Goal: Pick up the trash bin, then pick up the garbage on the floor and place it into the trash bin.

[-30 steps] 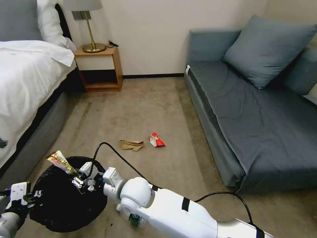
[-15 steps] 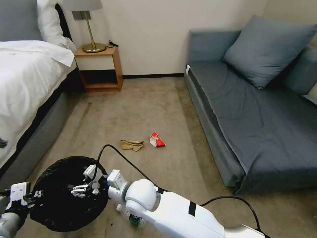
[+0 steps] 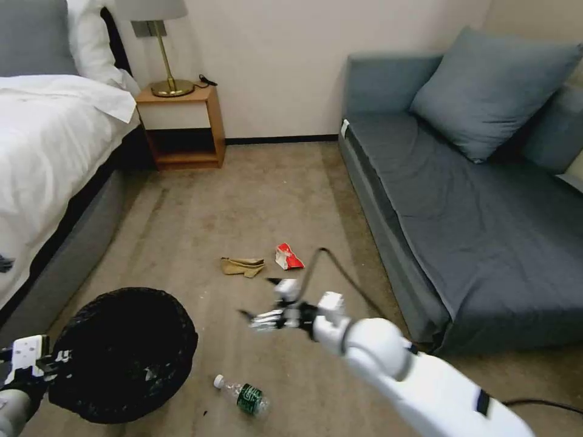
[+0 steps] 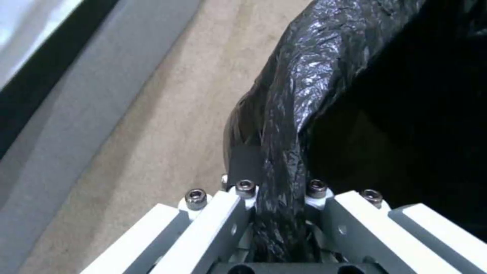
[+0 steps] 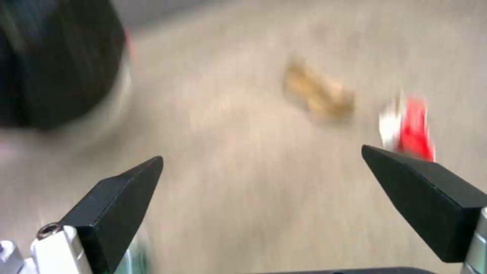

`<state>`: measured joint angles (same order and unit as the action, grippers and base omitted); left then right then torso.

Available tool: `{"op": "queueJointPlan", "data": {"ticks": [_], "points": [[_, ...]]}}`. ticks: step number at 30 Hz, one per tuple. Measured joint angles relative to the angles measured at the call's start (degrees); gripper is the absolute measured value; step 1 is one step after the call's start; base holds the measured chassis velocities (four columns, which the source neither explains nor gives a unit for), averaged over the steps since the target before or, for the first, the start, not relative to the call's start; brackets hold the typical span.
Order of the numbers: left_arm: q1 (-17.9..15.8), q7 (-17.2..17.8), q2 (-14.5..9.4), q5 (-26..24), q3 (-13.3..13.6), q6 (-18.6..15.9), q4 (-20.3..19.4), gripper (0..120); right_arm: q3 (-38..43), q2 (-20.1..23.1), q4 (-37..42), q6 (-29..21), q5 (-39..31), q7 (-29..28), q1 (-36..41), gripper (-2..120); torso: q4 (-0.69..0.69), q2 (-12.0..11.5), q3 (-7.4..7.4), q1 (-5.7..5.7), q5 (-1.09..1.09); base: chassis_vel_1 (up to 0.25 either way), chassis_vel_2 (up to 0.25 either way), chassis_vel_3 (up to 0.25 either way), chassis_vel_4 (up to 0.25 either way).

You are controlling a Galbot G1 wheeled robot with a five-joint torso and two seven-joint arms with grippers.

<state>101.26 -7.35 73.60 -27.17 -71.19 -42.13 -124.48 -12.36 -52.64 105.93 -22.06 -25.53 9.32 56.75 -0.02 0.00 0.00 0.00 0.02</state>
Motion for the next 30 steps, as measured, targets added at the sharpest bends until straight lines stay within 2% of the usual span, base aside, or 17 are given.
{"op": "queueJointPlan", "data": {"ticks": [3, 8, 13, 16, 24, 26, 30], "points": [[0.2, -0.2, 0.1, 0.0, -0.9, 0.0, -1.2, 3, -3.4, 0.3, -2.3, -2.5, 0.5, 0.9, 0.0, 100, 0.0, 0.0, 0.0, 0.0, 0.01, 0.0, 0.0, 0.0, 0.0], [0.9, -0.3, 0.4, 0.1, -2.4, 0.0, -2.5, 3, -13.7, -4.1, -7.9, -6.1, 1.5, 0.0, -3.6, 100, 0.03, 0.0, 0.0, 0.0, 0.0, 0.0, 0.0, 0.0, 0.0], [1.1, -0.6, 0.6, -0.3, -3.6, 0.0, -2.7, 3, -17.7, -6.3, -11.0, -6.9, 3.1, 0.0, -5.0, 100, 0.03, 0.0, 0.0, 0.0, -0.02, 0.0, 0.0, 0.0, 0.0], [1.3, -0.8, 0.7, -1.0, -4.7, 0.0, -2.3, 3, -19.6, -9.6, -14.1, -8.6, 3.2, -0.2, -5.8, 100, 0.03, 0.0, 0.0, 0.0, -0.02, 0.0, 0.0, 0.0, 0.0], [1.1, -0.8, 2.1, -0.9, -3.9, 0.0, -3.3, 3, -22.9, -15.3, -20.8, -11.6, 0.0, -2.6, -9.2, 100, 0.02, 0.0, 0.0, 0.0, -0.03, 0.0, 0.0, 0.0, 0.0], [1.1, -0.8, 2.9, -0.4, -3.2, 0.0, -3.9, 3, -25.0, -17.5, -24.7, -11.8, 1.8, -2.7, -11.1, 100, 0.02, 0.0, 0.0, 0.0, -0.02, 0.0, 0.0, 0.0, 0.0], [1.1, -0.8, 3.3, -0.3, -3.0, 0.0, -4.3, 3, -27.7, -19.2, -28.5, -11.9, 3.7, -2.4, -12.9, 100, 0.02, 0.0, 0.0, 0.0, -0.03, 0.0, 0.0, 0.0, 0.0]]}}
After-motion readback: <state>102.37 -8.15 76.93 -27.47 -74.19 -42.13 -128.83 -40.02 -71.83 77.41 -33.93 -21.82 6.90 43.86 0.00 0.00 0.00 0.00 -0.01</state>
